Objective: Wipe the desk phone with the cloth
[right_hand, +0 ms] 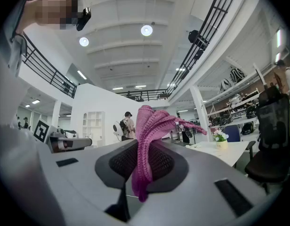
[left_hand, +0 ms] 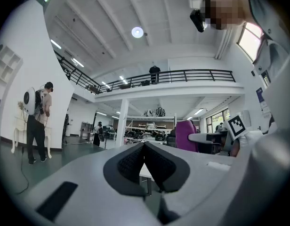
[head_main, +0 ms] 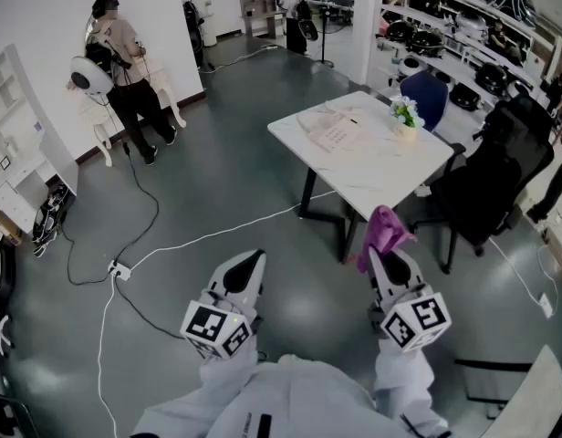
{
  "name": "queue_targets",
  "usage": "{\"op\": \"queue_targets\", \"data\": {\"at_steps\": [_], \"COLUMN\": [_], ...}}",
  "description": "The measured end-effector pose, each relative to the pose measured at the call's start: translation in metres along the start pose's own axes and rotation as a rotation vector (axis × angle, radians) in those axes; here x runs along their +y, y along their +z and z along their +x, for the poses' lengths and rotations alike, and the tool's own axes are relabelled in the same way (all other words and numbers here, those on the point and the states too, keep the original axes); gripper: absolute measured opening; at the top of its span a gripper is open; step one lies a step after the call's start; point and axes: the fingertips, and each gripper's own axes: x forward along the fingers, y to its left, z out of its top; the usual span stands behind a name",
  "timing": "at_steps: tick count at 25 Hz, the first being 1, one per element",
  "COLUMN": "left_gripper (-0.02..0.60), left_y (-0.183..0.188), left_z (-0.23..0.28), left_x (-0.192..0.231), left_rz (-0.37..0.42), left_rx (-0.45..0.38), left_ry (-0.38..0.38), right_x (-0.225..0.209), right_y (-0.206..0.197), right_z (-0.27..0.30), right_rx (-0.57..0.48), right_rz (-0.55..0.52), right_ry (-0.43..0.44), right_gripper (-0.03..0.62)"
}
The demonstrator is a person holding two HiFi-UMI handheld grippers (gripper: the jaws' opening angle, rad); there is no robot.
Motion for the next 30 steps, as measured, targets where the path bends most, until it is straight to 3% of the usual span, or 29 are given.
{"op": "queue_targets", "data": {"at_steps": [16, 21, 25, 30], "left_gripper": [-0.003, -0.002, -0.003, -0.003], "left_y": [0.002, -0.016, -0.020, -0.021], "left_z": [-0.012, -0.018, -0.010, 0.007], "left_x": [0.003, -0.007, -0.005, 0.005], "left_rz": [-0.007, -0.032, -0.045, -0.055], "left_rx": [0.009, 0.017, 0.036, 0.037], "left_ry": [0.056, 0.065, 0.072, 0.070], "right_x": [-0.004, -0.013, -0.014, -0.023], "right_y": [0.003, -0.007, -0.008, -0.015], "right_z": [-0.010, -0.013, -0.008, 0.006], "right_rx": [-0.023, -0.013, -0.009, 0.007], "right_rz": [0.017, 0.038, 0.083, 0.106], "right_ry": [0.003, -0.004, 0.050, 0.054], "right_gripper": [0.038, 0.038, 0.037, 0.037]}}
